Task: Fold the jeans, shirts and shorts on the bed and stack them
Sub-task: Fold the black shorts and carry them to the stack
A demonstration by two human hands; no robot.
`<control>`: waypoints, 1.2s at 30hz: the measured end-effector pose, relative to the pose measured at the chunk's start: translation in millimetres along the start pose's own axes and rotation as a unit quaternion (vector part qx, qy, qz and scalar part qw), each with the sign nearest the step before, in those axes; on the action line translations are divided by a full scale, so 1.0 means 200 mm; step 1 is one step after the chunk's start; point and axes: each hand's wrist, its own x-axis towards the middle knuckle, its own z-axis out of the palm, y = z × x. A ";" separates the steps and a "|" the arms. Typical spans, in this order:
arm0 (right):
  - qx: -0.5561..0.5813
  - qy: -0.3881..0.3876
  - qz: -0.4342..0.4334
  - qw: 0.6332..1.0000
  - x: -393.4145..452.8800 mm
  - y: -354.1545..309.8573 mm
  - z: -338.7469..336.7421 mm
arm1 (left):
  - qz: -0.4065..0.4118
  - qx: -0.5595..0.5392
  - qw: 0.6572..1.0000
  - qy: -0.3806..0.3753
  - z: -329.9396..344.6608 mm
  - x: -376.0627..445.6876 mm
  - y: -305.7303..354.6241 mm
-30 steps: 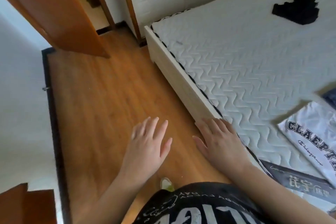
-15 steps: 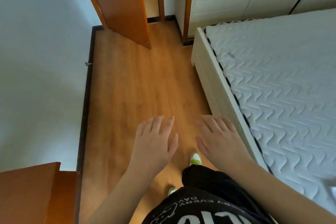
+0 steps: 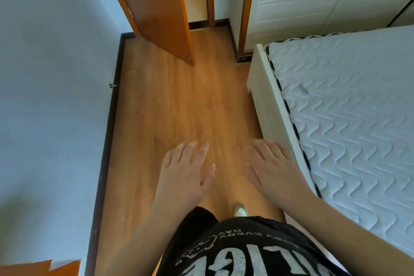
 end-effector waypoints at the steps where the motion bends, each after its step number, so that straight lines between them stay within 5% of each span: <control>1: 0.001 -0.002 -0.002 1.000 0.06 0.02 0.00 | 0.000 0.003 1.000 0.003 -0.01 0.05 -0.01; 9: 0.000 -0.018 -0.018 1.000 0.69 -0.04 0.07 | 0.071 0.059 0.995 0.041 -0.09 0.68 -0.35; 21: -0.001 -0.039 0.008 0.999 1.61 -0.17 0.08 | 0.113 0.060 0.992 -0.002 -0.15 1.43 -1.04; 36: 0.004 -0.036 0.062 0.997 2.67 0.46 0.04 | 0.191 0.052 0.980 -0.008 -0.16 2.81 -1.00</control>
